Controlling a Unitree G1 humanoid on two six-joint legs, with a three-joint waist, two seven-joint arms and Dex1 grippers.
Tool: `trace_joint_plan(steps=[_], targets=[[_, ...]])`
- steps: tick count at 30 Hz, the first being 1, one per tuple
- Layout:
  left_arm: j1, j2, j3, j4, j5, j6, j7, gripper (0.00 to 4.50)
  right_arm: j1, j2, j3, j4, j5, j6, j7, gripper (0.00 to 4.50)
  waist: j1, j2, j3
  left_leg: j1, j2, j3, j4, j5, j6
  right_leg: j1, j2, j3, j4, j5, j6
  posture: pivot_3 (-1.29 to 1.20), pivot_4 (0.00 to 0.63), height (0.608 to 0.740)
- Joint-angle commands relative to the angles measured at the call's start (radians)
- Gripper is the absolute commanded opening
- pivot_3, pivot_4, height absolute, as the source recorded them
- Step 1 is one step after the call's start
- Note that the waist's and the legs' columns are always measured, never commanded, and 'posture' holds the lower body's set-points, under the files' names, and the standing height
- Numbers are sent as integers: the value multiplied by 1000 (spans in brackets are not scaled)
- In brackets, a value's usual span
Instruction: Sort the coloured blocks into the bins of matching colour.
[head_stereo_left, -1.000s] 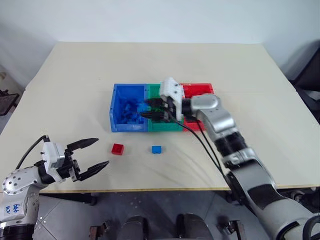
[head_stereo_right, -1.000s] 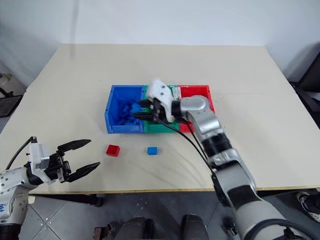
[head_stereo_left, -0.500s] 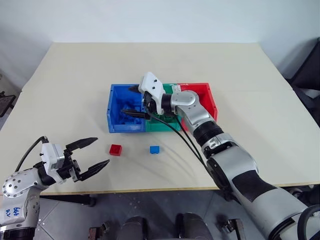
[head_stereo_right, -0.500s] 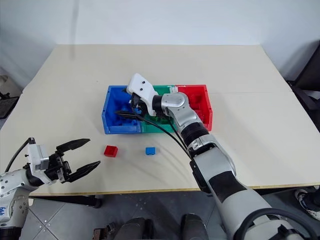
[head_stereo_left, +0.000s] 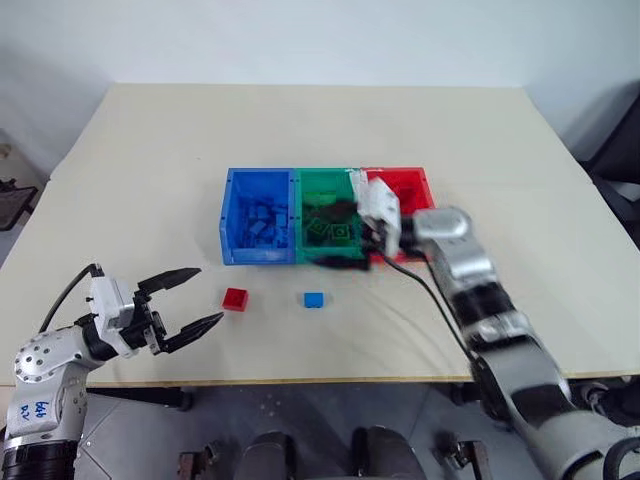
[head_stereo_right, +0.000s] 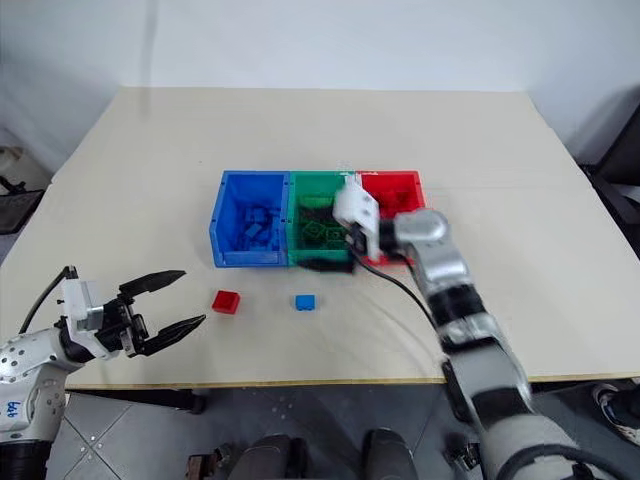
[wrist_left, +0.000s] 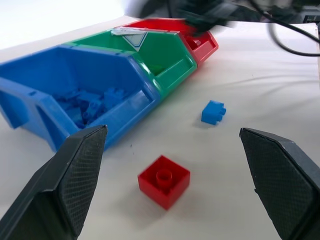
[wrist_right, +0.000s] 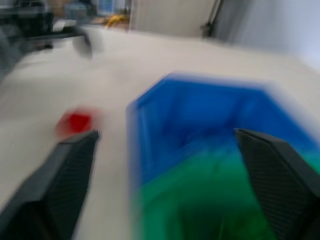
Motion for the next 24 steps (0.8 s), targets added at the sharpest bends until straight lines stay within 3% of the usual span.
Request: trace_joint_plan(steps=[1, 8, 11, 16, 24], targets=[[4, 7, 11, -7, -8, -15, -14, 4500, 75, -105, -29, -186, 72, 109, 76, 4491, 4, 1, 1, 0, 0, 1, 0, 0, 0, 1, 0, 0, -3, 0, 0, 0, 150, 740], [11, 35, 15, 19, -14, 4, -63, 4500, 271, -358, -108, -265, 80, 167, 109, 4491, 8, 2, 1, 1, 3, 6, 0, 1, -1, 4, 1, -1, -13, 0, 0, 0, 150, 740], [21, 56, 15, 42, -7, 0, -96, 4500, 315, -412, -121, -292, 76, 162, 97, 4491, 8, 2, 1, 1, 2, 6, 0, 0, -1, 4, 0, -1, -14, 0, 0, 0, 150, 740], [22, 61, 24, 46, -10, -2, -103, 4500, 332, -391, -86, -408, 54, 207, 13, 4491, 3, 3, 1, 2, 4, 8, -1, 1, -1, 4, 1, -1, -15, 0, 0, 0, 150, 740], [57, 44, 30, -1, -15, 3, -80, 4500, 313, -230, 50, -499, -26, 270, -152, 4491, 9, 2, 1, 1, 3, 7, -1, 1, -1, 4, 0, -1, -15, 0, 0, 0, 150, 740]])
